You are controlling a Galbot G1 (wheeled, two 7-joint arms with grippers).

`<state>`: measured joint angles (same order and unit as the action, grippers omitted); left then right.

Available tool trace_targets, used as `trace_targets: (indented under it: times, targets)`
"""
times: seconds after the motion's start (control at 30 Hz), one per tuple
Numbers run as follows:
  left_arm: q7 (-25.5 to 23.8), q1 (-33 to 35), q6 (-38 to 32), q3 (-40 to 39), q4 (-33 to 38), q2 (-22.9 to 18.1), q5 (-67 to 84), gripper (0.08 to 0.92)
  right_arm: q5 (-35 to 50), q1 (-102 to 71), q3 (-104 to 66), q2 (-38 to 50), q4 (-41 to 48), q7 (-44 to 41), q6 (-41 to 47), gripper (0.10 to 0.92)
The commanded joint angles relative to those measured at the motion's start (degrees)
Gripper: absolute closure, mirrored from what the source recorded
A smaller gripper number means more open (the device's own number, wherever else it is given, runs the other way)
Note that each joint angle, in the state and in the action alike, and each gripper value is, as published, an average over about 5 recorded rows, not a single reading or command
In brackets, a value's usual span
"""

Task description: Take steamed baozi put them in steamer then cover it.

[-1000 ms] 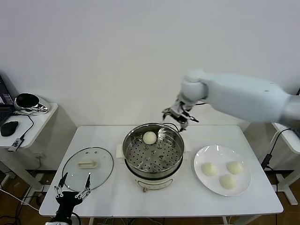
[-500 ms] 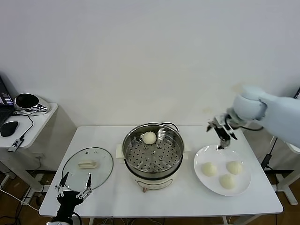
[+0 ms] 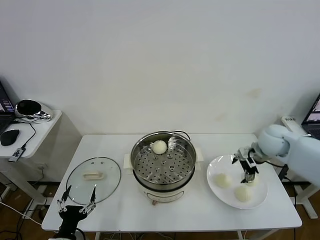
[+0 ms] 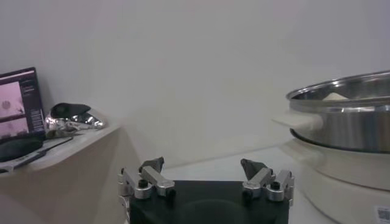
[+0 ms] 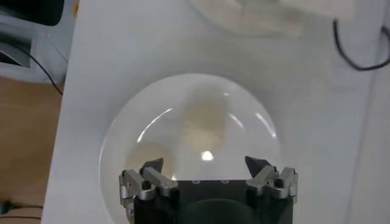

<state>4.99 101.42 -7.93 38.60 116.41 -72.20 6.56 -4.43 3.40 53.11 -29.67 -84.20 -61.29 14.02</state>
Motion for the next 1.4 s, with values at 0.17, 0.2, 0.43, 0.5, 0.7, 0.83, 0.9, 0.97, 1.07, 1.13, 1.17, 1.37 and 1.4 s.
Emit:
trace_targets:
  times: [0.17,0.2,0.43,0.5,0.7,0.83,0.9,0.97,1.07,1.13,1.17,1.37,1.4]
  targets:
    - [0.0,0.1,-0.1,0.4,-0.1,0.1,0.1,0.177,-3.3,-9.1,-6.7,-7.7,8.9,2.0,-1.8,0.203]
    - [0.0,0.0,-0.1,0.5,-0.2,0.1,0.1,0.177,-3.3,-8.9,-6.7,-8.2,9.2,2.1,-1.9,0.203]
    - [0.0,-0.6,-0.1,0.5,-0.8,0.2,0.1,0.177,-3.7,-8.3,-5.9,-11.0,10.9,2.7,-1.2,0.203]
    - [0.0,-0.8,-0.1,0.5,-0.9,0.2,0.1,0.177,-4.0,-8.4,-6.0,-11.7,11.3,3.0,-1.1,0.203]
    - [0.0,-1.0,-0.1,0.5,-1.1,0.3,0.4,0.177,-4.6,-8.7,-6.1,-12.8,11.8,2.9,-0.9,0.203]
    - [0.0,-1.0,-0.1,0.7,-1.2,0.3,0.4,0.177,-5.4,-8.6,-6.2,-12.8,12.1,2.7,-0.8,0.205]
    - [0.0,-1.0,-0.1,0.7,-1.2,0.2,0.5,0.177,-5.6,-8.6,-6.2,-12.8,12.1,2.7,-0.6,0.216]
    - [0.0,-1.0,-0.1,0.7,-1.2,0.2,0.5,0.177,-5.7,-8.6,-6.3,-12.8,12.1,2.7,-0.5,0.233]
    - [0.0,-1.0,-0.2,0.7,-1.3,0.1,0.6,0.177,-5.9,-8.7,-6.5,-12.9,12.0,2.7,-0.2,0.27]
    - [0.0,-1.0,-0.2,0.7,-1.3,0.1,0.6,0.177,-6.0,-8.8,-6.6,-12.7,11.8,2.4,-0.1,0.296]
    - [0.0,-1.0,-0.2,0.7,-1.3,0.1,0.6,0.177,-6.1,-8.8,-6.6,-12.6,11.6,2.3,0.0,0.309]
    - [0.0,-0.9,-0.2,0.7,-1.2,0.1,0.6,0.177,-5.2,-7.1,-6.7,-10.6,9.8,1.6,0.3,0.426]
    - [0.0,-0.9,-0.2,0.7,-1.2,0.1,0.6,0.177,-4.5,-6.2,-6.5,-9.9,9.0,1.4,0.5,0.439]
